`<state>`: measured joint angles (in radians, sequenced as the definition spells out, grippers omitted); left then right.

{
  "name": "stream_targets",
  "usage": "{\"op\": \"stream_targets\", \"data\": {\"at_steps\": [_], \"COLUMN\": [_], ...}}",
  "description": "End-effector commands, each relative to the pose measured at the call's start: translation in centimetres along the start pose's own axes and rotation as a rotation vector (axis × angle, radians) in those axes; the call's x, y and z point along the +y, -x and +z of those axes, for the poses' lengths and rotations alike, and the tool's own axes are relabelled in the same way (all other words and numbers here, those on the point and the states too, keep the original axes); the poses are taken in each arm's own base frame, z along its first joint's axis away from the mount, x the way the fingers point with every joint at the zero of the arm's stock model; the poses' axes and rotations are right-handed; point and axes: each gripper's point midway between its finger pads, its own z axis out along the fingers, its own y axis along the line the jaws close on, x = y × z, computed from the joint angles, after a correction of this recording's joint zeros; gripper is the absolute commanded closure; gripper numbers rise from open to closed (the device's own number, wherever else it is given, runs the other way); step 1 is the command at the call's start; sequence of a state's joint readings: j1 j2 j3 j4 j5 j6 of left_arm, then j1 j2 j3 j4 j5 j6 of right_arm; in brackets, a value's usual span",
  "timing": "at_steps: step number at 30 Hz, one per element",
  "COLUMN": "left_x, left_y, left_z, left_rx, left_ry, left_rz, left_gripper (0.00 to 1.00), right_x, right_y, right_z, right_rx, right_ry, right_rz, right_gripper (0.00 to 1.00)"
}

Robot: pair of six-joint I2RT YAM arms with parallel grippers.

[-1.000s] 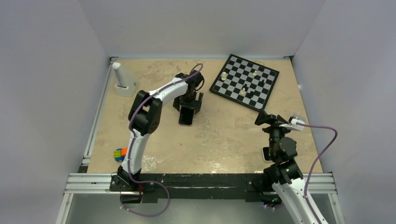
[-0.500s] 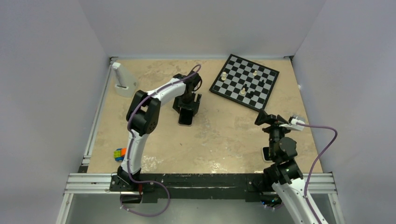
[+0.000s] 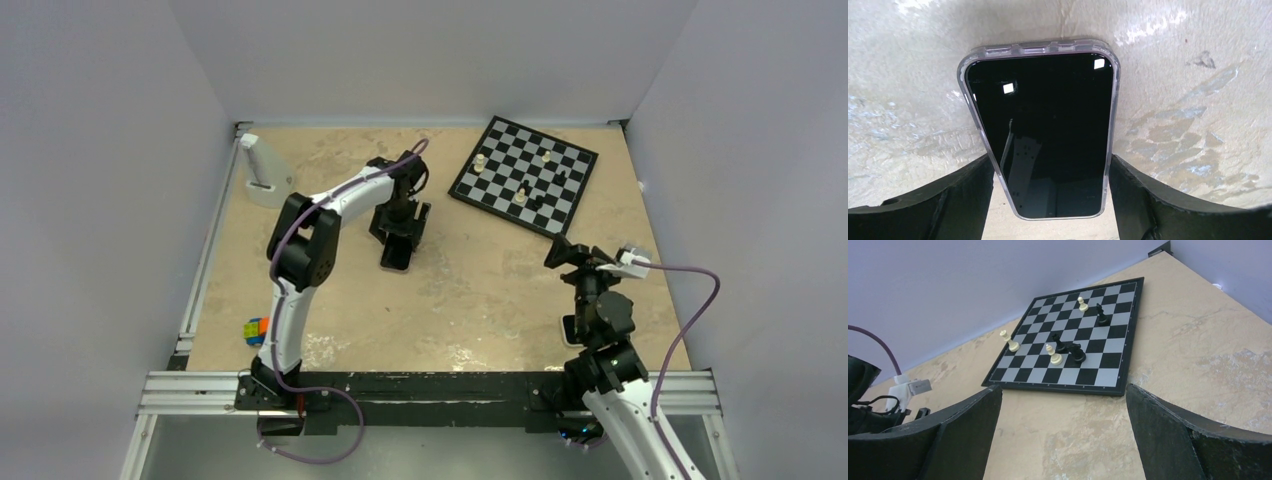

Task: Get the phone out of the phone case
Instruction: Pick up the phone at the center of the board, then remove the phone case from the phone.

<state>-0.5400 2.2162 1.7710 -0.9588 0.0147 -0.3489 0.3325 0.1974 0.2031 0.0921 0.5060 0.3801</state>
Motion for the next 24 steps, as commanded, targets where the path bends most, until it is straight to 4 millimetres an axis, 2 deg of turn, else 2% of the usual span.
{"op": "stream_targets", "data": {"at_steps": [1,9,16,20,22,24], "left_x": [-1.3,-1.5,-1.4,-2.3,-3.1,-4.0], "left_y": [-0.2,1.1,-0.5,-0.8,-0.8,-1.0], "left_z": [-3.3,-11.7,-16.0,-17.0,-17.7,-18.3], "left_rx": [-0.034,-0.278,-0.44,-0.572,-0.641,-0.671], "left_ry": [-0.078,-0.11,-0.154,-0.172,-0.197,-0.212], "left_rz": [0.031,0.046,0.104,0.211,0.29,0.368], "left_gripper": [1.0,1.0,1.0,1.0,1.0,1.0], "right_x": [0.4,0.5,0.4,1.2,2.9,5.9], "right_y": [0.5,-0.5,-2.0,-1.9,-1.8,-2.5], "right_z": [0.5,1.4,2.9,4.3,5.0,5.5], "right_rx": [-0.014,0.044,0.119,0.2,0.271,0.399], "right_ry": [0.006,-0.02,-0.085,-0.136,-0.103,-0.007], "right_rz": [-0.007,-0.032,-0.048,-0.065,-0.072,-0.076], "right_gripper": [0.01,0.02,0.01,0.01,0.01,0.01]}}
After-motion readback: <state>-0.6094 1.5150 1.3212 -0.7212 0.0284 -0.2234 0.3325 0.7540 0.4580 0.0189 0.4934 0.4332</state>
